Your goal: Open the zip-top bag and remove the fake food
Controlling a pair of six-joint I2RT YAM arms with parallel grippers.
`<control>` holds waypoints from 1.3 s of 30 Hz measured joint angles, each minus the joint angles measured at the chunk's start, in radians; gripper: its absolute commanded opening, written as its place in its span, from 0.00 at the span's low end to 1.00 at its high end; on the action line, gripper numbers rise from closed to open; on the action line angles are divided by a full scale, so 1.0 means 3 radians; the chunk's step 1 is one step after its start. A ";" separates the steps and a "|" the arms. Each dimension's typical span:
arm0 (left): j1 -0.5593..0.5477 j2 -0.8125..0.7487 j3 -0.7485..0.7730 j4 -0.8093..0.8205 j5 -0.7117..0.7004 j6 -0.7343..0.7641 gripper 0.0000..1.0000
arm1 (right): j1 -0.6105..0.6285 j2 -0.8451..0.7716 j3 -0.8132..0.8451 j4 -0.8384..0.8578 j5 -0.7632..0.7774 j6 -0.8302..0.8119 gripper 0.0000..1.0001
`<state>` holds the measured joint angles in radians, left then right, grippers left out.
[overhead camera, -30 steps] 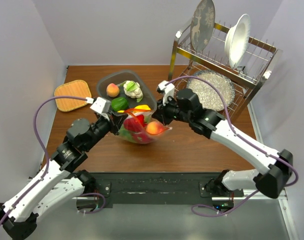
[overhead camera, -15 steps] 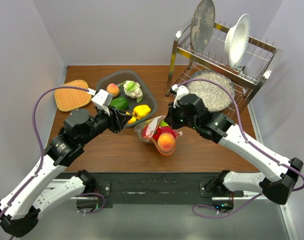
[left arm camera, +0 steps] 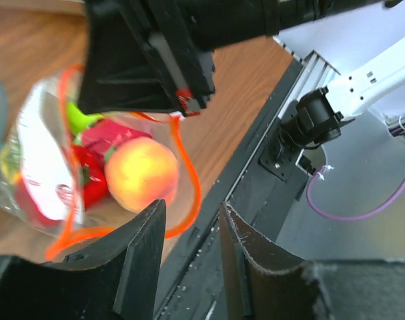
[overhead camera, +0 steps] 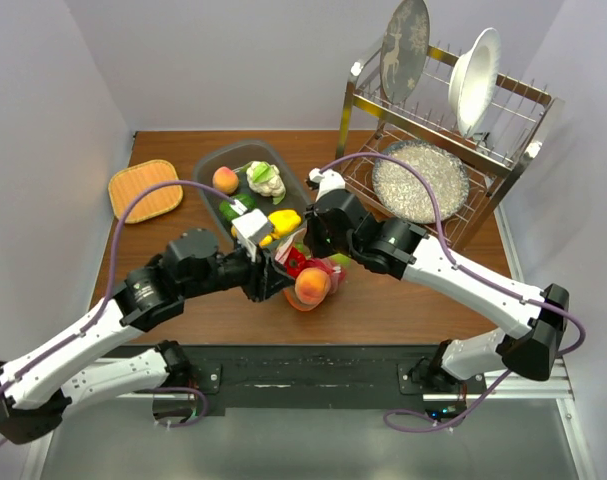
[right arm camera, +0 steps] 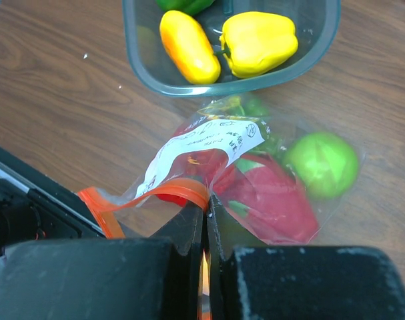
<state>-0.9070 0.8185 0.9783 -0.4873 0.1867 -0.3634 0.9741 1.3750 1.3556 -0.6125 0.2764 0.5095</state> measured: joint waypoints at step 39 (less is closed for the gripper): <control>-0.0839 0.0896 -0.0857 0.0910 -0.1818 -0.1115 0.87 | 0.0182 0.0109 0.0009 0.0093 -0.0019 0.0273 0.00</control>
<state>-1.1587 1.0874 0.7212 -0.2142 -0.3588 -0.6979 1.0286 1.4078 1.3582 -0.5846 0.2707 0.5915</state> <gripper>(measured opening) 0.859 0.014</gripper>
